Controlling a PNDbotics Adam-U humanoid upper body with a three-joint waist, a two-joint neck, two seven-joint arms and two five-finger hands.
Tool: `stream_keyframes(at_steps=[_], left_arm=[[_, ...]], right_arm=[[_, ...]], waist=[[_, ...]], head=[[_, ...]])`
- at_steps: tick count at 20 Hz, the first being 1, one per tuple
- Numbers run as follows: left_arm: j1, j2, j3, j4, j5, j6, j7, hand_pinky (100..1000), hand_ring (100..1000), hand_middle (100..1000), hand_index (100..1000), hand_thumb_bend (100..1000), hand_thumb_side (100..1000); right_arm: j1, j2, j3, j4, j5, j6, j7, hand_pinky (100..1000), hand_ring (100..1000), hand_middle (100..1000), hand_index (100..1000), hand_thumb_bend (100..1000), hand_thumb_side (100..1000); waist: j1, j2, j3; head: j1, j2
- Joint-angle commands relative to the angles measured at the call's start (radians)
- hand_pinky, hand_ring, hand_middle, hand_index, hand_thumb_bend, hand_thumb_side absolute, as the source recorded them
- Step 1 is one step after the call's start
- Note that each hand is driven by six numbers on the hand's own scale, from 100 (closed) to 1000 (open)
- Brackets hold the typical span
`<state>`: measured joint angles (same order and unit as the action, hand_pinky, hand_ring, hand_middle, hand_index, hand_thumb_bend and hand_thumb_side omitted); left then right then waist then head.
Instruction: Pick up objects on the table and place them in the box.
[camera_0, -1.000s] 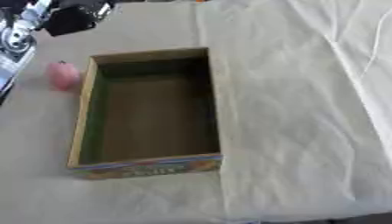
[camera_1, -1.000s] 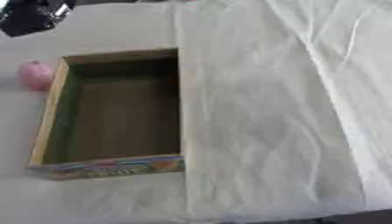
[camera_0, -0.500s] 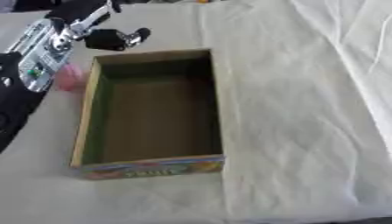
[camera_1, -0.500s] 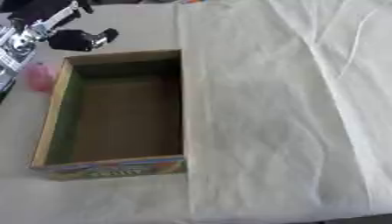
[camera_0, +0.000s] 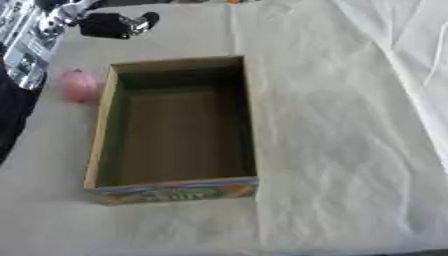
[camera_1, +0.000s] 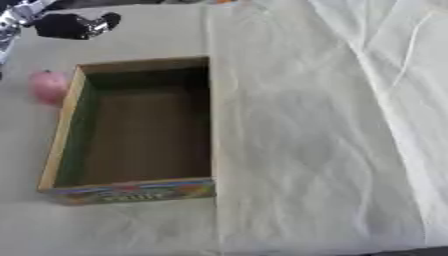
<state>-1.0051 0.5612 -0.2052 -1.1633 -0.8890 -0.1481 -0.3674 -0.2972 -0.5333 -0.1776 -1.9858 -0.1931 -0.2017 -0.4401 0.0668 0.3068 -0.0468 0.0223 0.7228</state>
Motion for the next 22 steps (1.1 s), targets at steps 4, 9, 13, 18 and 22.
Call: stream_keyframes(at_steps=[4, 9, 13, 18, 22], left_arm=[[0.035, 0.135, 0.043, 0.002, -0.095, -0.016, -0.093, 694, 780, 842, 1000, 572, 935], [0.08, 0.191, 0.077, -0.006, -0.133, -0.018, -0.168, 697, 787, 848, 1000, 578, 900], [0.111, 0.218, 0.09, -0.021, -0.133, -0.01, -0.232, 699, 793, 853, 1000, 561, 892], [0.132, 0.233, 0.102, -0.036, -0.121, -0.006, -0.314, 700, 798, 860, 1000, 559, 843], [0.138, 0.236, 0.107, -0.06, -0.107, -0.01, -0.401, 705, 805, 873, 1000, 582, 799]], right_arm=[[-0.003, -0.032, -0.008, -0.014, 0.002, -0.005, -0.001, 526, 604, 589, 792, 100, 1000], [-0.004, -0.033, -0.01, -0.014, 0.004, -0.006, -0.003, 525, 604, 588, 791, 100, 1000], [-0.003, -0.033, -0.011, -0.014, 0.005, -0.007, -0.006, 525, 604, 588, 791, 100, 1000], [-0.002, -0.032, -0.011, -0.014, 0.005, -0.007, -0.006, 526, 605, 588, 791, 100, 1000], [-0.001, -0.03, -0.011, -0.014, 0.005, -0.007, -0.006, 526, 605, 588, 790, 100, 1000]], waist=[[0.001, -0.014, 0.005], [0.0, -0.012, 0.006], [-0.001, -0.011, 0.004], [-0.003, -0.01, 0.003], [-0.004, -0.009, 0.002]], head=[[-0.011, -0.006], [-0.016, -0.009], [-0.018, -0.011], [-0.02, -0.012], [-0.02, -0.012]])
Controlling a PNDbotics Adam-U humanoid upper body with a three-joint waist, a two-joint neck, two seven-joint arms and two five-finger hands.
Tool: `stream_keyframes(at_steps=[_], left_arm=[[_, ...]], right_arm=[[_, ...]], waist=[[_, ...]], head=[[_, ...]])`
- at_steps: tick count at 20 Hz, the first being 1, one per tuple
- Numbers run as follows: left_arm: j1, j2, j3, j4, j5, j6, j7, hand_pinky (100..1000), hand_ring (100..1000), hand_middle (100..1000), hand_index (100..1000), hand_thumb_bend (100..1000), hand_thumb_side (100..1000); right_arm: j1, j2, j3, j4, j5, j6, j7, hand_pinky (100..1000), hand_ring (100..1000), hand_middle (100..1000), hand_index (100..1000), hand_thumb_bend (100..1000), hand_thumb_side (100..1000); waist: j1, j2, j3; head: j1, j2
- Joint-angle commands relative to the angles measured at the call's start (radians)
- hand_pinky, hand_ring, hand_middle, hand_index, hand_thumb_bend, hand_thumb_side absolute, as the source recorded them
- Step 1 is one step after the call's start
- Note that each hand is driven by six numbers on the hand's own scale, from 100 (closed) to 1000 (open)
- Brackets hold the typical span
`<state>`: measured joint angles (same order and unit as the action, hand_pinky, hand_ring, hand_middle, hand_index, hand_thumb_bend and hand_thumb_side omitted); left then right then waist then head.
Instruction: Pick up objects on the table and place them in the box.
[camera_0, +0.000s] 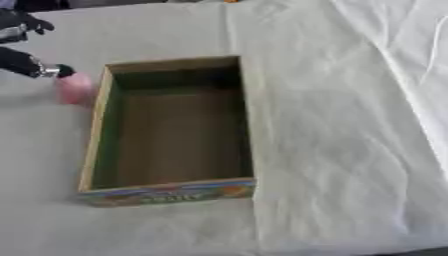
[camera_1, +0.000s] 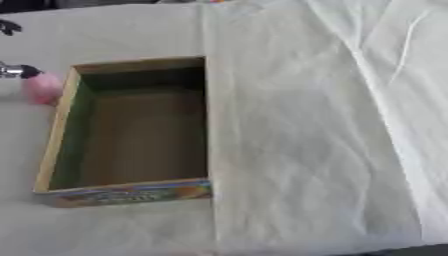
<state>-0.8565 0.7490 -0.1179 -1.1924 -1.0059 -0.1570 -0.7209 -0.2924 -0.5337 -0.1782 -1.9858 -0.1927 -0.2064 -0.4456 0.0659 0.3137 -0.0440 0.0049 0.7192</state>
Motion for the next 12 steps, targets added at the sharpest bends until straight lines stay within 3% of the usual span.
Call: stream_keyframes(at_steps=[1, 7, 12], left_arm=[[-0.009, 0.047, 0.019, -0.037, 0.012, -0.002, -0.065, 706, 806, 877, 1000, 587, 793], [-0.009, 0.03, 0.008, -0.032, -0.011, -0.007, -0.071, 712, 809, 870, 1000, 600, 745], [-0.02, 0.002, 0.0, 0.019, -0.054, -0.006, -0.033, 702, 801, 853, 1000, 409, 611]], right_arm=[[-0.006, -0.029, -0.011, -0.014, 0.004, -0.002, 0.0, 526, 606, 588, 790, 100, 1000], [-0.005, -0.026, -0.011, -0.014, 0.004, -0.003, 0.002, 526, 605, 586, 783, 100, 1000], [-0.005, -0.022, -0.01, -0.014, 0.004, -0.003, 0.003, 526, 605, 585, 783, 100, 1000]], waist=[[-0.004, -0.016, -0.002], [-0.006, -0.014, -0.007], [-0.007, -0.011, -0.012]], head=[[-0.002, -0.008], [0.0, -0.009], [0.002, -0.008]])
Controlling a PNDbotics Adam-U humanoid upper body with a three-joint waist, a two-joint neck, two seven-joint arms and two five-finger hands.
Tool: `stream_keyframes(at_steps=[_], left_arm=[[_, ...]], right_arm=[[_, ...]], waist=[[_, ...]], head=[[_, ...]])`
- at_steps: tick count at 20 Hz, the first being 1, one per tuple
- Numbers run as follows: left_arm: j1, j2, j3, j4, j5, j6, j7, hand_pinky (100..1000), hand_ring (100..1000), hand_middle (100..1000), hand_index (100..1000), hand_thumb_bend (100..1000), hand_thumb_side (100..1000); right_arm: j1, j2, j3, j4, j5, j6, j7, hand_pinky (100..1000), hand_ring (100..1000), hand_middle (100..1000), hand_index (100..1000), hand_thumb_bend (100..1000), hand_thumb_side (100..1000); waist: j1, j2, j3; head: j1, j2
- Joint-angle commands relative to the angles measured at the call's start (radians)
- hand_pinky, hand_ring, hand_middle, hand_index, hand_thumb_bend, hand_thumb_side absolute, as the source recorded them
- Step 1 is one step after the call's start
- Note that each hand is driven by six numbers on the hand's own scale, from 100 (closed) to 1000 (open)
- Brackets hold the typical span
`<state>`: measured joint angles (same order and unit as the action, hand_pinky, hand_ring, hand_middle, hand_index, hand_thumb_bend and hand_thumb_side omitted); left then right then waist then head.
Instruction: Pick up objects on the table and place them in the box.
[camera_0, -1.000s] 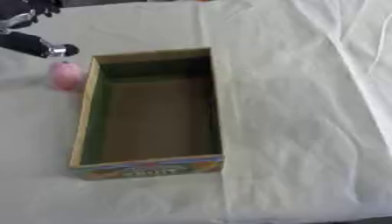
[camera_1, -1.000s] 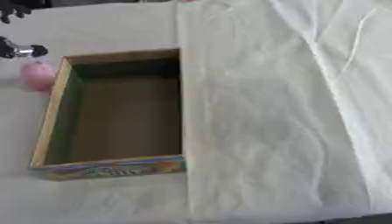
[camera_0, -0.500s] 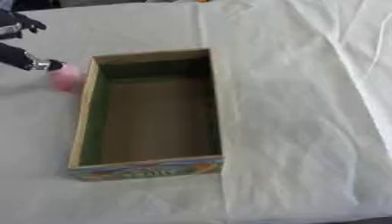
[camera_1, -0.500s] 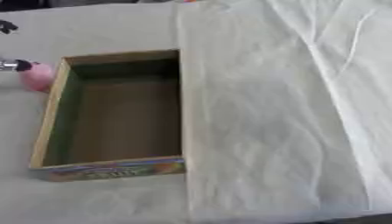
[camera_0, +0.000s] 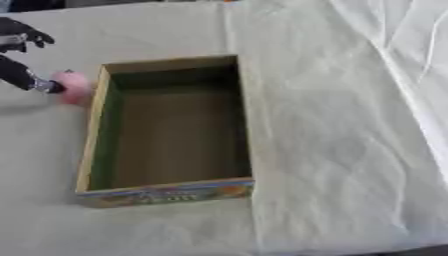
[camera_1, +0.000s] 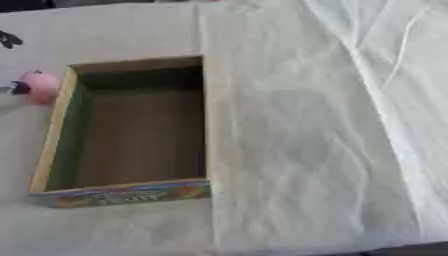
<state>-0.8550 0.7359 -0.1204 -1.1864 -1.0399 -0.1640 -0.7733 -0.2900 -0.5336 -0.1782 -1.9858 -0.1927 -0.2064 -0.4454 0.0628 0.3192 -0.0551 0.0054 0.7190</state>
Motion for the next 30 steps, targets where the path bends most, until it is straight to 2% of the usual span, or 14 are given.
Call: stream_keyframes(at_steps=[1, 3, 14, 16, 18, 21, 23, 25, 30], left_arm=[[-0.024, 0.009, 0.001, 0.023, -0.025, 0.0, 0.028, 697, 799, 848, 1000, 377, 590], [-0.026, 0.001, -0.002, 0.039, -0.034, -0.003, 0.043, 695, 800, 848, 1000, 344, 568], [-0.04, -0.043, -0.022, 0.114, -0.072, -0.045, 0.066, 677, 793, 837, 1000, 374, 594], [-0.043, -0.047, -0.024, 0.126, -0.096, -0.05, 0.064, 670, 788, 823, 1000, 382, 592], [-0.042, -0.05, -0.024, 0.129, -0.105, -0.059, 0.068, 648, 769, 770, 1000, 380, 574], [-0.036, -0.045, -0.028, 0.111, -0.1, -0.076, 0.083, 605, 729, 717, 935, 366, 547], [-0.03, -0.04, -0.029, 0.089, -0.09, -0.083, 0.097, 587, 706, 691, 853, 355, 533], [-0.022, -0.036, -0.028, 0.068, -0.077, -0.087, 0.115, 570, 686, 662, 790, 310, 498], [-0.009, -0.033, -0.029, 0.049, -0.047, -0.091, 0.147, 514, 623, 584, 708, 215, 420]], right_arm=[[-0.007, -0.022, -0.01, -0.014, 0.005, -0.003, 0.004, 526, 606, 585, 782, 100, 1000], [-0.007, -0.021, -0.01, -0.014, 0.005, -0.003, 0.004, 526, 606, 585, 782, 100, 1000], [-0.006, -0.015, -0.009, -0.014, 0.003, 0.0, 0.009, 527, 605, 583, 780, 100, 1000], [-0.006, -0.015, -0.009, -0.014, 0.003, 0.0, 0.009, 528, 605, 583, 780, 100, 1000], [-0.006, -0.014, -0.01, -0.014, 0.002, -0.001, 0.009, 528, 605, 583, 780, 100, 1000], [-0.006, -0.014, -0.01, -0.014, 0.002, -0.001, 0.008, 528, 605, 582, 781, 100, 1000], [-0.005, -0.014, -0.01, -0.014, 0.001, -0.001, 0.007, 528, 605, 582, 781, 100, 1000], [-0.005, -0.014, -0.01, -0.014, 0.0, -0.001, 0.006, 527, 604, 581, 781, 100, 1000], [-0.005, -0.012, -0.011, -0.014, -0.002, -0.001, 0.002, 527, 603, 581, 781, 100, 1000]], waist=[[-0.004, -0.016, -0.002], [-0.004, -0.015, -0.003], [-0.005, -0.01, -0.011], [-0.005, -0.01, -0.012], [-0.005, -0.009, -0.012], [-0.005, -0.008, -0.011], [-0.005, -0.008, -0.01], [-0.006, -0.008, -0.009], [-0.007, -0.007, -0.009]], head=[[0.001, -0.008], [0.002, -0.007], [0.006, -0.007], [0.007, -0.008], [0.008, -0.006], [0.007, -0.005], [0.008, -0.004], [0.008, -0.005], [0.009, -0.005]])
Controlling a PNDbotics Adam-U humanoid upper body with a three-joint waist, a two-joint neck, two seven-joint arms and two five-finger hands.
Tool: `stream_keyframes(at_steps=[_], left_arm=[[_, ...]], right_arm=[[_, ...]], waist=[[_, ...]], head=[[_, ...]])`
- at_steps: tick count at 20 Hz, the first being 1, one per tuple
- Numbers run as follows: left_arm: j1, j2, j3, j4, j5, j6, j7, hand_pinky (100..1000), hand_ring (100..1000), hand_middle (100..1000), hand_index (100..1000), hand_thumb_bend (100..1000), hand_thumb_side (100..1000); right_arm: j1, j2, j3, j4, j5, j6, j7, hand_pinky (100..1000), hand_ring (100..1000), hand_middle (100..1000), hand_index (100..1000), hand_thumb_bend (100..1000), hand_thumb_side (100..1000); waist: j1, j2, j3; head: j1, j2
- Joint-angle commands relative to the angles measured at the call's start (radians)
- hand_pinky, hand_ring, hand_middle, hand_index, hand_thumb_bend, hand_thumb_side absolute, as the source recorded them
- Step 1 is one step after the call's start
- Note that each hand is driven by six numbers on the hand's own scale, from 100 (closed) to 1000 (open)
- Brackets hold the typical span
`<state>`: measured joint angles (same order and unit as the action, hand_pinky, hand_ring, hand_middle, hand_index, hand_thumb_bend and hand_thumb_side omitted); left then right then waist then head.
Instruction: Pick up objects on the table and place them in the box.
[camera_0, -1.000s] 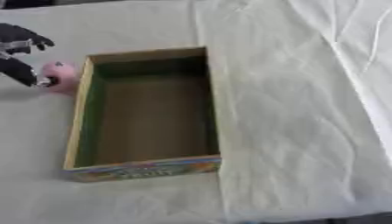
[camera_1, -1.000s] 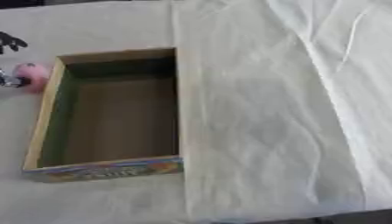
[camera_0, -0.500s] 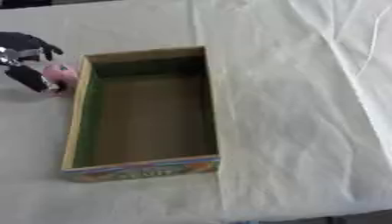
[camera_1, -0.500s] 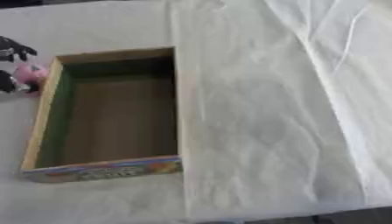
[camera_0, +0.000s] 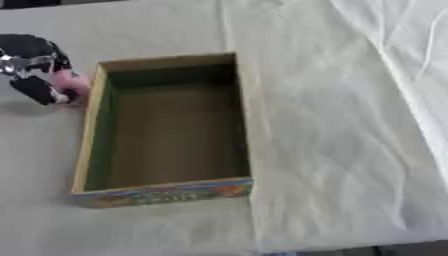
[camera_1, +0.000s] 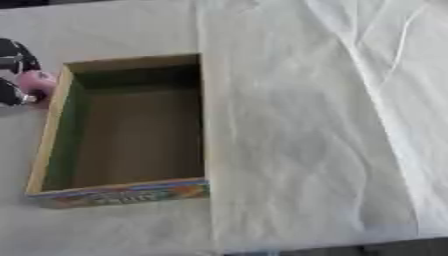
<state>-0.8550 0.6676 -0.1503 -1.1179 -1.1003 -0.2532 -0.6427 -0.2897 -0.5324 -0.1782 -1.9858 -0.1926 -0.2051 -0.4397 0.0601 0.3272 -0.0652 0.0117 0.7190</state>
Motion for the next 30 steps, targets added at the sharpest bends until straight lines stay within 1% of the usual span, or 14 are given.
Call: stream_keyframes(at_steps=[1, 2, 3, 4, 6, 7, 9, 10, 12, 19, 24, 29, 30], left_arm=[[-0.008, 0.035, 0.001, -0.021, 0.02, -0.002, 0.022, 503, 614, 575, 702, 181, 403], [-0.006, 0.034, 0.001, -0.022, 0.027, -0.003, 0.029, 495, 608, 568, 699, 152, 361], [-0.005, 0.034, 0.001, -0.023, 0.034, -0.003, 0.035, 495, 608, 568, 699, 152, 361], [-0.004, 0.033, 0.001, -0.022, 0.04, -0.003, 0.039, 486, 598, 567, 700, 100, 280], [-0.002, 0.031, -0.001, -0.016, 0.055, -0.002, 0.038, 484, 592, 565, 704, 100, 213], [-0.002, 0.031, -0.001, -0.012, 0.065, -0.001, 0.035, 482, 589, 563, 702, 100, 196], [-0.001, 0.031, 0.0, -0.006, 0.084, 0.006, 0.028, 475, 578, 547, 688, 100, 273], [-0.001, 0.03, 0.001, -0.003, 0.096, 0.01, 0.025, 467, 571, 540, 681, 100, 290], [-0.001, 0.031, 0.002, -0.001, 0.116, 0.022, 0.027, 430, 543, 519, 659, 100, 306], [0.0, 0.033, 0.009, -0.022, 0.145, 0.074, 0.099, 373, 497, 485, 615, 100, 355], [-0.008, 0.039, 0.019, -0.063, 0.138, 0.101, 0.16, 338, 473, 480, 597, 100, 394], [-0.02, 0.051, 0.036, -0.117, 0.128, 0.123, 0.198, 323, 461, 477, 597, 100, 415], [-0.024, 0.053, 0.039, -0.129, 0.129, 0.127, 0.206, 308, 449, 469, 590, 100, 427]], right_arm=[[-0.005, -0.013, -0.011, -0.014, -0.003, -0.002, -0.005, 527, 603, 580, 781, 100, 1000], [-0.005, -0.013, -0.011, -0.014, -0.003, -0.002, -0.006, 527, 603, 580, 781, 100, 1000], [-0.005, -0.013, -0.011, -0.014, -0.003, -0.003, -0.006, 527, 603, 580, 781, 100, 1000], [-0.005, -0.013, -0.011, -0.014, -0.004, -0.003, -0.007, 527, 603, 580, 781, 100, 1000], [-0.005, -0.013, -0.011, -0.014, -0.005, -0.003, -0.008, 527, 602, 579, 781, 100, 1000], [-0.005, -0.013, -0.01, -0.014, -0.005, -0.003, -0.008, 527, 602, 579, 781, 100, 1000], [-0.005, -0.012, -0.011, -0.014, -0.007, -0.003, -0.01, 527, 602, 579, 781, 100, 1000], [-0.005, -0.012, -0.011, -0.014, -0.007, -0.003, -0.01, 527, 602, 579, 781, 100, 1000], [-0.005, -0.012, -0.011, -0.014, -0.008, -0.002, -0.011, 527, 602, 579, 781, 100, 1000], [-0.005, -0.012, -0.011, -0.014, -0.012, -0.002, -0.013, 527, 602, 579, 782, 100, 1000], [-0.003, -0.012, -0.011, -0.014, -0.015, -0.002, -0.014, 527, 602, 579, 783, 100, 1000], [-0.001, -0.013, -0.012, -0.014, -0.015, -0.002, -0.016, 527, 602, 579, 784, 100, 1000], [-0.001, -0.013, -0.012, -0.014, -0.015, -0.002, -0.016, 527, 602, 578, 785, 100, 1000]], waist=[[-0.005, -0.015, 0.001], [-0.005, -0.015, 0.001], [-0.006, -0.015, 0.001], [-0.006, -0.015, 0.001], [-0.006, -0.014, 0.001], [-0.006, -0.014, 0.001], [-0.007, -0.014, 0.002], [-0.007, -0.015, 0.003], [-0.007, -0.016, 0.003], [-0.009, -0.023, 0.004], [-0.01, -0.028, 0.005], [-0.01, -0.029, 0.006], [-0.009, -0.029, 0.006]], head=[[0.003, -0.005], [0.003, -0.004], [0.003, -0.004], [0.003, -0.004], [0.003, -0.004], [0.003, -0.004], [0.003, -0.003], [0.003, -0.004], [0.002, -0.004], [0.001, -0.005], [0.003, -0.003], [0.002, -0.002], [0.002, -0.002]])
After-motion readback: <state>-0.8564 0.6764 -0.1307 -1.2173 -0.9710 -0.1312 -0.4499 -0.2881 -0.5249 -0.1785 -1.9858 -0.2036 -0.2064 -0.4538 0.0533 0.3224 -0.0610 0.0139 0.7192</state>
